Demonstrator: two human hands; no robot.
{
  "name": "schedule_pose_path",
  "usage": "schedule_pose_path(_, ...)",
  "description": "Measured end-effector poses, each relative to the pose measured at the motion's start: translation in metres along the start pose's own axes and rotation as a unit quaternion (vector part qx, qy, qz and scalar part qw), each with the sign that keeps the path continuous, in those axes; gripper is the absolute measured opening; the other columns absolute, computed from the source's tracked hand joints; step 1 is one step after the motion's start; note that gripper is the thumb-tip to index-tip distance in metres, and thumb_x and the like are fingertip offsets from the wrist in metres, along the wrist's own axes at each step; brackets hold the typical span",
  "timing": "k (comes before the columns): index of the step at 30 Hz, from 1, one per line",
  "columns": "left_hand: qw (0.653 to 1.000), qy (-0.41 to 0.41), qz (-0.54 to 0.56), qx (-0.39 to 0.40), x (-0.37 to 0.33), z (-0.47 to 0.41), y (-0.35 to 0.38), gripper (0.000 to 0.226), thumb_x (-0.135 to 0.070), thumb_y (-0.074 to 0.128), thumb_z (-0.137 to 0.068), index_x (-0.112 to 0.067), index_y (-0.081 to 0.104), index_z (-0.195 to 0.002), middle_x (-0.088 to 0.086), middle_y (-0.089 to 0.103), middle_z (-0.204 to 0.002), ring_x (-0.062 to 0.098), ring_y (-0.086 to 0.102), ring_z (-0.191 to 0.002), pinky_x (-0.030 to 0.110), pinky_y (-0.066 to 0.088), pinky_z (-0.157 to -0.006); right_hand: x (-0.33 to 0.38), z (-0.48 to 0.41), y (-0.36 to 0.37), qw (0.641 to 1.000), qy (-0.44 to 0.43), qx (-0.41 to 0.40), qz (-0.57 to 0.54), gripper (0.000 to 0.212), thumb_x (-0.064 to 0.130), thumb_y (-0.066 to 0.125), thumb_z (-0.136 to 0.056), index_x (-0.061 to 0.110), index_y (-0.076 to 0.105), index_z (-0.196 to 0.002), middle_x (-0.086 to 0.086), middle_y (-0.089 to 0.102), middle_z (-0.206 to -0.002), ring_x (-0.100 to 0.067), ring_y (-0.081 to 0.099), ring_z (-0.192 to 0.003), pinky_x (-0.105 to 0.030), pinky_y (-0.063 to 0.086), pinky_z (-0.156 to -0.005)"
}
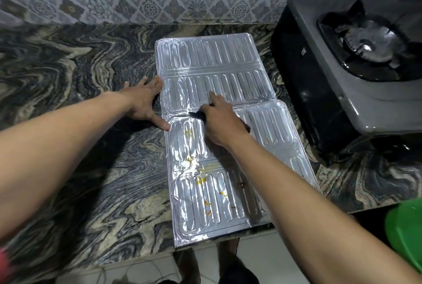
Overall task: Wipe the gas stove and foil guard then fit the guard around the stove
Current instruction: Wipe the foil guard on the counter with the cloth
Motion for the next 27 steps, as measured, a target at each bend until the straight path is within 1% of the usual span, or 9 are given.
schedule_pose_path(2, 1.0, -0.001, 0.002, -0.001, -0.001, 0.001, 0.0, 0.154, -0.084, 0.07, -0.043, -0.025, -0.018, -0.154, -0.01, -0.023, -0.161, 0.022, -0.018, -0.15, 0.061, -0.006, -0.117, 0.003, -0.002, 0.0, 1.0, -0.012, -0.006, 0.006, 0.038, 0.003, 0.054, -0.087, 0.011, 0.06, -0.124, -0.019, 0.03, -0.152, -0.037, 0.028, -0.138, -0.055, 0.029, -0.111)
schedule_pose_path(7, 1.0, 0.002, 0.007, -0.005, 0.0, 0.0, 0.0, 0.157, -0.087, 0.068, -0.037, -0.024, -0.015, -0.155, -0.01, -0.021, -0.162, 0.022, -0.016, -0.151, 0.064, -0.004, -0.116, -0.034, 0.0, -0.014, 0.998, 0.051, -0.009, 0.04, 0.036, 0.005, 0.054, -0.089, 0.005, 0.057, -0.125, -0.019, 0.027, -0.154, -0.04, 0.027, -0.14, -0.055, 0.032, -0.111)
schedule_pose_path(10, 1.0, 0.003, 0.005, -0.007, 0.001, 0.0, 0.0, 0.157, -0.087, 0.068, -0.037, -0.024, -0.015, -0.155, -0.009, -0.02, -0.163, 0.023, -0.015, -0.151, 0.064, -0.004, -0.116, -0.065, 0.015, -0.018, 0.995, 0.092, -0.043, 0.017, 0.035, 0.001, 0.055, -0.086, 0.005, 0.059, -0.121, -0.015, 0.043, -0.14, -0.036, 0.041, -0.129, -0.047, 0.042, -0.1)
schedule_pose_path(12, 1.0, 0.003, 0.003, -0.009, 0.001, 0.0, 0.001, 0.157, -0.087, 0.068, -0.038, -0.024, -0.015, -0.155, -0.009, -0.02, -0.163, 0.023, -0.015, -0.151, 0.064, -0.004, -0.116, -0.085, 0.028, -0.018, 0.989, 0.133, -0.072, 0.0, 0.043, 0.001, 0.053, -0.084, 0.009, 0.057, -0.126, -0.011, 0.048, -0.136, -0.031, 0.042, -0.127, -0.043, 0.043, -0.095)
schedule_pose_path(16, 1.0, 0.004, 0.0, -0.01, 0.0, 0.0, 0.0, 0.156, -0.087, 0.068, -0.039, -0.024, -0.016, -0.154, -0.009, -0.02, -0.163, 0.024, -0.015, -0.151, 0.063, -0.004, -0.116, -0.106, 0.061, -0.016, 0.973, 0.192, -0.125, -0.037, 0.063, -0.007, 0.046, -0.08, 0.016, 0.044, -0.139, -0.008, 0.046, -0.143, -0.03, 0.04, -0.132, -0.04, 0.041, -0.1)
schedule_pose_path(18, 1.0, 0.003, 0.0, -0.011, 0.0, 0.0, 0.001, 0.156, -0.086, 0.069, -0.04, -0.023, -0.016, -0.154, -0.009, -0.02, -0.163, 0.024, -0.014, -0.151, 0.063, -0.004, -0.116, -0.108, 0.076, -0.018, 0.963, 0.213, -0.155, -0.061, 0.053, -0.009, 0.044, -0.084, 0.014, 0.045, -0.132, -0.012, 0.051, -0.136, -0.036, 0.042, -0.13, -0.043, 0.04, -0.1)
schedule_pose_path(21, 1.0, 0.003, 0.0, -0.011, 0.0, 0.0, 0.001, 0.155, -0.085, 0.069, -0.04, -0.022, -0.016, -0.154, -0.008, -0.019, -0.163, 0.024, -0.014, -0.151, 0.061, -0.004, -0.116, -0.098, 0.085, -0.019, 0.959, 0.214, -0.17, -0.075, 0.034, -0.003, 0.044, -0.093, 0.009, 0.053, -0.123, -0.016, 0.053, -0.134, -0.04, 0.039, -0.134, -0.05, 0.032, -0.11)
schedule_pose_path(24, 1.0, 0.007, 0.002, -0.009, 0.0, -0.001, 0.0, 0.157, -0.086, 0.068, -0.039, -0.022, -0.016, -0.154, -0.007, -0.02, -0.163, 0.025, -0.014, -0.151, 0.061, -0.004, -0.117, -0.078, 0.067, -0.006, 0.962, 0.206, -0.159, -0.08, 0.023, 0.009, 0.045, -0.097, 0.008, 0.055, -0.118, -0.011, 0.054, -0.128, -0.036, 0.047, -0.121, -0.046, 0.045, -0.096)
schedule_pose_path(27, 1.0, 0.009, 0.003, -0.011, 0.001, -0.001, 0.001, 0.156, -0.085, 0.069, -0.04, -0.021, -0.016, -0.155, -0.006, -0.02, -0.163, 0.025, -0.014, -0.151, 0.061, -0.003, -0.117, -0.047, 0.034, -0.002, 0.964, 0.188, -0.165, -0.086, 0.024, 0.008, 0.048, -0.097, 0.008, 0.055, -0.121, -0.009, 0.057, -0.124, -0.029, 0.048, -0.115, -0.041, 0.043, -0.093)
Point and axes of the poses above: each hand's wrist, its own z-axis away from the middle knuckle, its own y-axis out of the palm, x = y × z, the point moved 5 cm from there along -z, towards the middle knuckle
